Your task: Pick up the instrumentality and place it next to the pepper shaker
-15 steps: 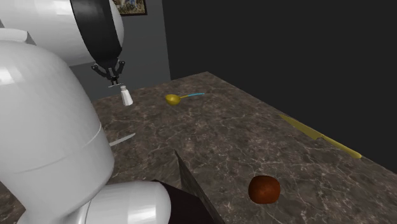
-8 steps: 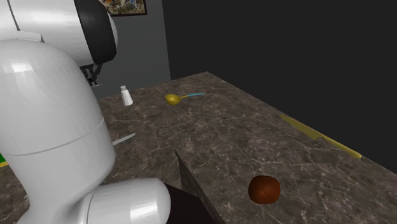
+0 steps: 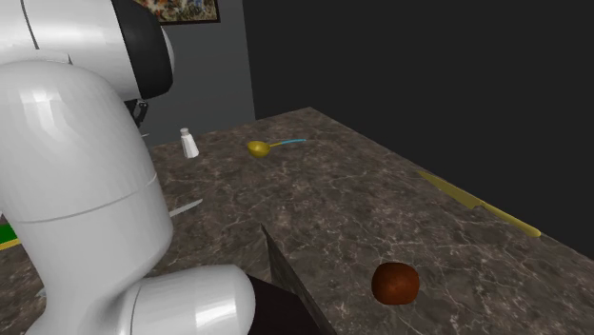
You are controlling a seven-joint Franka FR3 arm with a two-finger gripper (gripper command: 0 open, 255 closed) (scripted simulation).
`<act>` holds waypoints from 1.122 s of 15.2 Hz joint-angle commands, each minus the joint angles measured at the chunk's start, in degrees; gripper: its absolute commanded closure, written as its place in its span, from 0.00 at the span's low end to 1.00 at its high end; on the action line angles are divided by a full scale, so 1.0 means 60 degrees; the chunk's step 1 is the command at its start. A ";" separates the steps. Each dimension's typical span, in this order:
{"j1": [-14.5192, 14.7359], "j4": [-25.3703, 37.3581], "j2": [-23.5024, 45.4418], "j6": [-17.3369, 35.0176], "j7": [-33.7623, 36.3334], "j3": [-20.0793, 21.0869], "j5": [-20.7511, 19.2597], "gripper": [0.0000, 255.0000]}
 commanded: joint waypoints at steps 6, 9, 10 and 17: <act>-0.0012 -0.0716 0.0151 0.0863 0.0034 -0.0025 -0.0058 1.00; -0.0012 -0.0994 0.0232 0.1218 0.0056 -0.0037 -0.0089 1.00; -0.0011 -0.1082 0.0263 0.1336 0.0064 -0.0041 -0.0101 1.00; 0.0002 -0.1628 0.0533 0.2140 0.0132 -0.0075 -0.0204 1.00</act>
